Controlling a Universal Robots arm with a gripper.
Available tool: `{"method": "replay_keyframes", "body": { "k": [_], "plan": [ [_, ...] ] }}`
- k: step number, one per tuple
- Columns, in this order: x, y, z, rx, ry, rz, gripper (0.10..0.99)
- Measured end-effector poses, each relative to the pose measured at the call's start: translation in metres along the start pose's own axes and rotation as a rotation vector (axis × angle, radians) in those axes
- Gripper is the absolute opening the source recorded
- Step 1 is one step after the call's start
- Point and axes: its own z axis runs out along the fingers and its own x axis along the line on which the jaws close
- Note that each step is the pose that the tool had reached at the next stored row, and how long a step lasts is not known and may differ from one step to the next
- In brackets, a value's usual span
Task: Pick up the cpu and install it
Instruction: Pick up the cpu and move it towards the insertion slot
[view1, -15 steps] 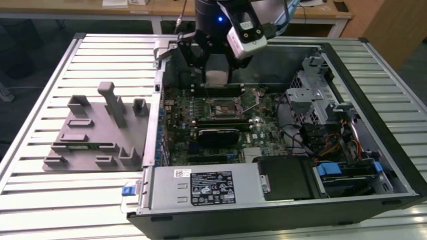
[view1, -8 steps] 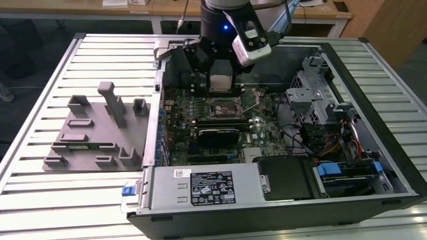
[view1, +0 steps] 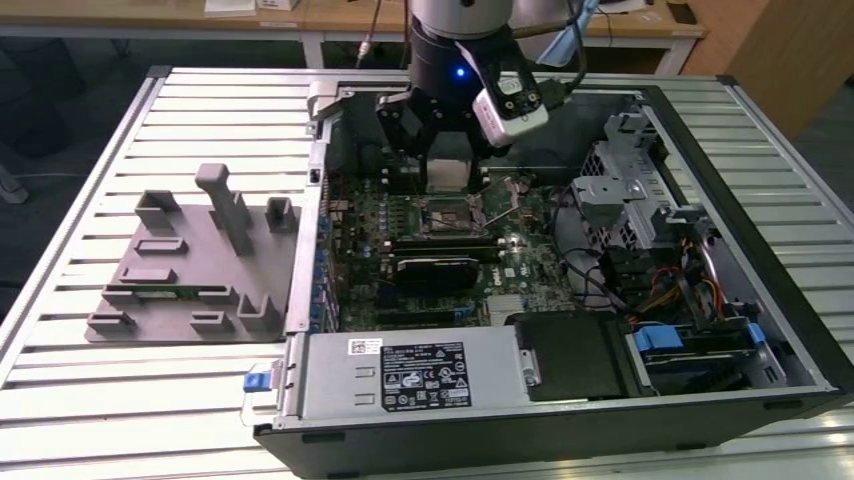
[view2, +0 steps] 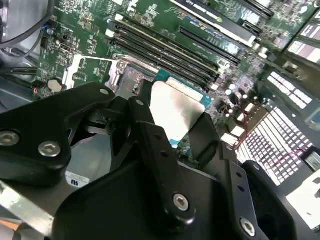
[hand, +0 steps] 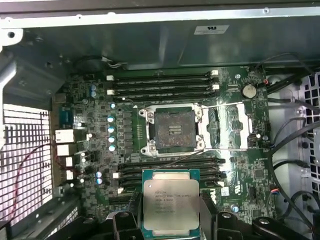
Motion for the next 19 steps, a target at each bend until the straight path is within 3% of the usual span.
{"method": "replay_keyframes", "body": {
  "k": [12, 19],
  "plan": [
    [-0.0083, 0.0043, 0.0222, 0.0, 0.0017, -0.041, 0.541],
    [-0.0079, 0.0123, 0.0389, -0.001, 0.0032, -0.073, 0.541]
  ]
}}
